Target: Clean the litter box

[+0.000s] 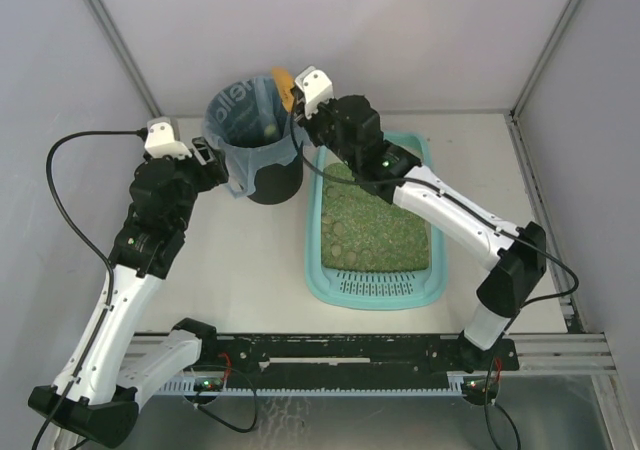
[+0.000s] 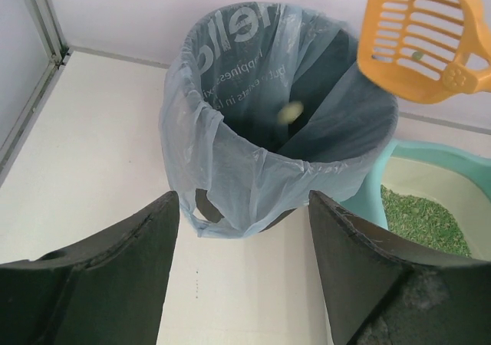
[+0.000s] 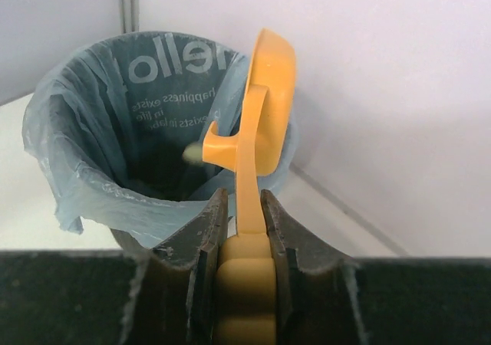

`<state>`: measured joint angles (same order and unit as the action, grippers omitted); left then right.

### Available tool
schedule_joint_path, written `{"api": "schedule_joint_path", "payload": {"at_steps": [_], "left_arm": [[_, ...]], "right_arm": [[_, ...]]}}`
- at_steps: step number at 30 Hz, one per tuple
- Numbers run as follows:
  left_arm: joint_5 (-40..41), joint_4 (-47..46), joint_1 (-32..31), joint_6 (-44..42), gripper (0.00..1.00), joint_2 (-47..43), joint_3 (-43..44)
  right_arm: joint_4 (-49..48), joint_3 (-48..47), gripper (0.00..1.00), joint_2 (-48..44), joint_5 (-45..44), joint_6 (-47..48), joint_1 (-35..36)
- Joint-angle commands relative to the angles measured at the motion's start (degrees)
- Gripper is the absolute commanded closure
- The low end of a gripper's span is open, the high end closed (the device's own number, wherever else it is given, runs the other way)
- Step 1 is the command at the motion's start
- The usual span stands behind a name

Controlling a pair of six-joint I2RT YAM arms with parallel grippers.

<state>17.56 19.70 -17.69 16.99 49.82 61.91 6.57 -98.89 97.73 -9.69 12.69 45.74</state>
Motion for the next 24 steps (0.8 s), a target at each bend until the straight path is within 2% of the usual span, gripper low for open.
{"api": "schedule_joint_path", "payload": {"at_steps": [1,7,14,20,24], "left_arm": [[-0.86,-2.39,0.47,0.6,0.27,-0.31,-1.26],[-1.12,-2.44,0.47,0.58,0.27,-0.25,-1.18],[-1.33,-1.11,0.5,0.24,0.28,1.19,-0.22],[-3.05,-1.25,0.34,0.41,0.28,2.26,-0.22],[-2.64,-1.12,-1.28,-0.18,0.29,3.07,-0.03]], "right_arm": [[-12.05,3.32,1.0,-6.92,-5.06,11.26,1.75],[-18.55,11.62,1.0,-17.28,-4.64,10.05,1.9],[-18.59,24.85,1.0,-32.68,1.38,-5.55,-2.64],[-9.4,35.85,1.0,-44.3,3.06,-23.57,-11.21],[2.82,38.27,1.0,-47.27,4.37,-32.81,-16.31]]}}
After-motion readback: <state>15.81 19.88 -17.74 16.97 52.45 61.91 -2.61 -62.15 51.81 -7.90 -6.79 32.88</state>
